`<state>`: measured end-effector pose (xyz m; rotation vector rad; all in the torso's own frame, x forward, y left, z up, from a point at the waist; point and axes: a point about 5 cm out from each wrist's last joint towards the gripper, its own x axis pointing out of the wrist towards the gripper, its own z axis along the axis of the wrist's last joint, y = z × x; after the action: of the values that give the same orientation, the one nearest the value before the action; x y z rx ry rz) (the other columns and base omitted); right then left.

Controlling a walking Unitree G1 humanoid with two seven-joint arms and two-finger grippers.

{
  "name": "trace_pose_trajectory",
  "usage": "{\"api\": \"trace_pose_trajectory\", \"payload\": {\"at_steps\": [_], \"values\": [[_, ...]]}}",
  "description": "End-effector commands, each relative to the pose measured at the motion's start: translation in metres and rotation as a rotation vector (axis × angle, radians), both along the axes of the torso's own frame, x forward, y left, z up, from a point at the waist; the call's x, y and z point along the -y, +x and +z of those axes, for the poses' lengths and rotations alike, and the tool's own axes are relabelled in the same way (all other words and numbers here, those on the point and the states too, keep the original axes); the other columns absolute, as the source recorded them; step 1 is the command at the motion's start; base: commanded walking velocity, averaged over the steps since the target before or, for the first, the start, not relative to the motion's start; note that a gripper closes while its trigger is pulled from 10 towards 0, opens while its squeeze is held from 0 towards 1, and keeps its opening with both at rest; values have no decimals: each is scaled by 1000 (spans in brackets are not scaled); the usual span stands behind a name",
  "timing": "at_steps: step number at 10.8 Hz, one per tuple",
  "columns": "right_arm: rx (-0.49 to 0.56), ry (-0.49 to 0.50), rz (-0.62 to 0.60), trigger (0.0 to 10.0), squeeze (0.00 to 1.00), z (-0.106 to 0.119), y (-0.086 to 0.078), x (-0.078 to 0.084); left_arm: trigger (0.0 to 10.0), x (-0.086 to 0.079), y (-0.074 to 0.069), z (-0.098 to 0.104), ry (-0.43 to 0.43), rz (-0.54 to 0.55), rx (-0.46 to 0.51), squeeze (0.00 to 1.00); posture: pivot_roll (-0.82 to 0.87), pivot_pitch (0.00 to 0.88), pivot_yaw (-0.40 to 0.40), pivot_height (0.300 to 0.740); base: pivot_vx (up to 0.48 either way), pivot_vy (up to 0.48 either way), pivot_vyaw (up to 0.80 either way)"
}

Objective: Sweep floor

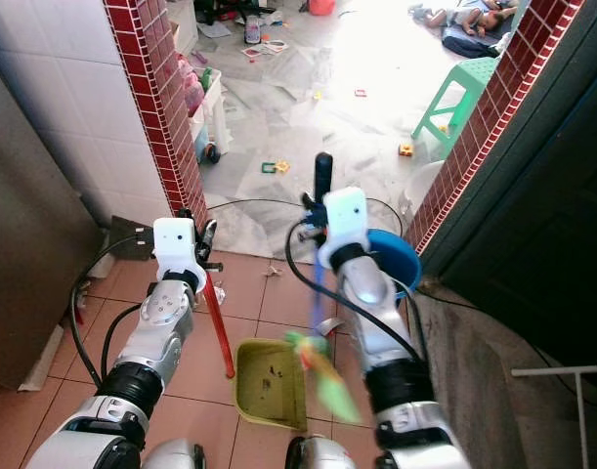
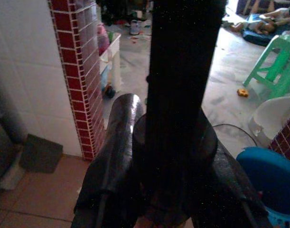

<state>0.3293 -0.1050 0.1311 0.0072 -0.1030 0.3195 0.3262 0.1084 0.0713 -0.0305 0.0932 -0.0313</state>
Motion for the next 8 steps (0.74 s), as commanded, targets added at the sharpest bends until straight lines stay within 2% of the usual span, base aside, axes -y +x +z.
{"api": "trace_pose_trajectory", "payload": {"at_steps": [1, 4, 6, 7, 8], "values": [[41, 53, 9, 10000, 0, 19, 5, 0, 10000, 6, 5, 6, -22, -20, 9, 0, -51, 4, -70, 740, 0, 0, 0], [50, 149, 196, 10000, 0, 56, 7, -18, 10000, 6, 6, 6, -33, -24, -9, 0, -60, 5, -67, 740, 0, 0, 0], [70, 181, 294, 10000, 0, 76, 4, -22, 10000, 6, 6, 5, -32, -25, -12, 0, -63, 5, -61, 740, 0, 0, 0], [120, 162, 296, 10000, 0, 90, 6, -18, 10000, 6, 7, 6, -27, -38, -10, 0, -67, 2, -59, 740, 0, 0, 0], [234, 59, 225, 10000, 0, 105, 11, -6, 10000, 3, 10, 19, 1, -46, 22, 0, -67, 0, -53, 740, 0, 0, 0]]}}
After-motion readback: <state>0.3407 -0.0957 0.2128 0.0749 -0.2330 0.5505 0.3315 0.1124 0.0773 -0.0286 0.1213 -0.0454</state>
